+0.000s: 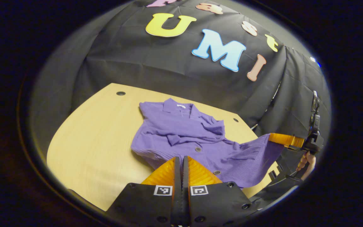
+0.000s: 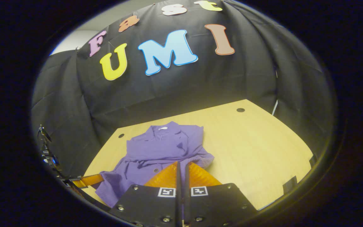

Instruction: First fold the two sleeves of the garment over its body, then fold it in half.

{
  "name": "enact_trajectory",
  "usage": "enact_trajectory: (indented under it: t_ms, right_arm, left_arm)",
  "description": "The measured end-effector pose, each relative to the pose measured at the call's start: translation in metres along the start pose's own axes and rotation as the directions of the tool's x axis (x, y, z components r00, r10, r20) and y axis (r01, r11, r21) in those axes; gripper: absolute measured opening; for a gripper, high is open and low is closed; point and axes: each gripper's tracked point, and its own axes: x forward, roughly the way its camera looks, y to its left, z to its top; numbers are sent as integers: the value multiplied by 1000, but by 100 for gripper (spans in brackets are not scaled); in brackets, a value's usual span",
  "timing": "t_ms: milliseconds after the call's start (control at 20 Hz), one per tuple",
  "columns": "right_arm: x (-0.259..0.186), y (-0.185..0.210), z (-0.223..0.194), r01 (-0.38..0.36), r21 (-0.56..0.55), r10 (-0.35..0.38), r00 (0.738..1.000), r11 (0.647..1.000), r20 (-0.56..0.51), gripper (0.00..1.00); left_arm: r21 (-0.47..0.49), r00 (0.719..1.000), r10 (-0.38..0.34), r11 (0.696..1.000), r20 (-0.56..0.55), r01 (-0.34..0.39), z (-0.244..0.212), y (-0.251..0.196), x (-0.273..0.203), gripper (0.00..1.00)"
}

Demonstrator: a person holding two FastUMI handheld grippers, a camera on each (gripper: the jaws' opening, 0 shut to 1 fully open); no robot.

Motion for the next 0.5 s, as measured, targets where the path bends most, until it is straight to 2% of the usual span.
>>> enact_trajectory:
  t_ms: [500]
  right_arm:
    - [76, 11, 71, -103, -10, 104, 994, 995, 34, 3]
  left_arm:
    - [-18, 991, 88, 996, 96, -87, 102, 13, 70, 6]
